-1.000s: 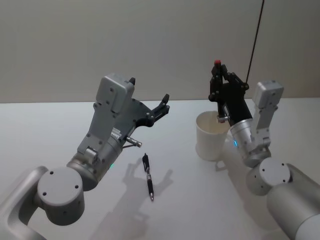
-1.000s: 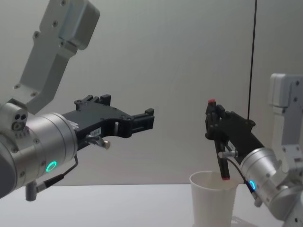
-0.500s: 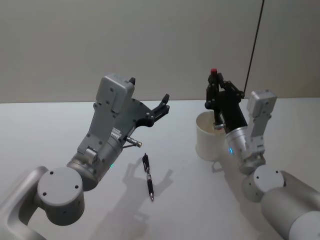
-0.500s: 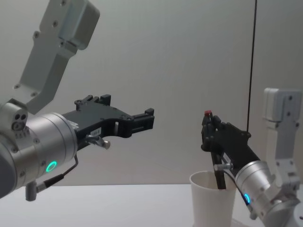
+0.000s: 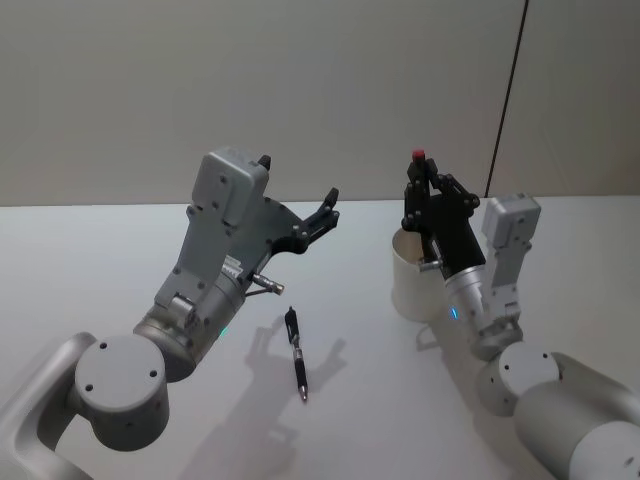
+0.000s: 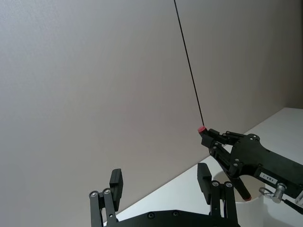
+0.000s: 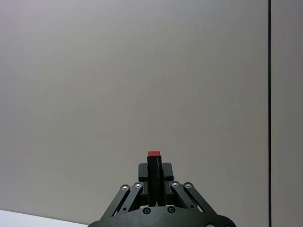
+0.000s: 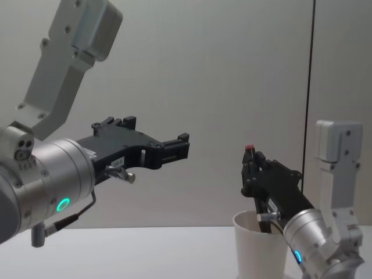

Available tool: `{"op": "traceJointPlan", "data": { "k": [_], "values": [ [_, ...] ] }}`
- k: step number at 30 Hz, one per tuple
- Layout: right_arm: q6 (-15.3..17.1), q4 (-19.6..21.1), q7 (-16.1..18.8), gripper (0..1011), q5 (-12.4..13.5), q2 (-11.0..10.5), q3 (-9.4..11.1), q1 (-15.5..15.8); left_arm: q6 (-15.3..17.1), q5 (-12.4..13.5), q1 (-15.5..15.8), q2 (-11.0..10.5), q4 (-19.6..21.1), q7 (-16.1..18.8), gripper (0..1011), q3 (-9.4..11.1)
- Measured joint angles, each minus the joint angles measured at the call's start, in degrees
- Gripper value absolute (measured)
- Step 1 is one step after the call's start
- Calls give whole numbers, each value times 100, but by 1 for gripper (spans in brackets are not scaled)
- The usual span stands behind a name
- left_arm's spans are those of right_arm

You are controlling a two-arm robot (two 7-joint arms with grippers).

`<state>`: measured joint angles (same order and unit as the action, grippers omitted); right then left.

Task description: Place the pen into the pen holder.

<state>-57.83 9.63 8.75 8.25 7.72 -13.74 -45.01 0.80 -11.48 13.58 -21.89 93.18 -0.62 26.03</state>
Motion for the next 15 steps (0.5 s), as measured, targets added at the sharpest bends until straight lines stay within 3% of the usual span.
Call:
{"op": "traceJointPlan", "data": {
  "k": [15],
  "values": [
    [-150, -275, -63, 179, -106, 42, 10, -81, 0, 0, 0, 0, 0, 0, 1002, 0]
  ]
}}
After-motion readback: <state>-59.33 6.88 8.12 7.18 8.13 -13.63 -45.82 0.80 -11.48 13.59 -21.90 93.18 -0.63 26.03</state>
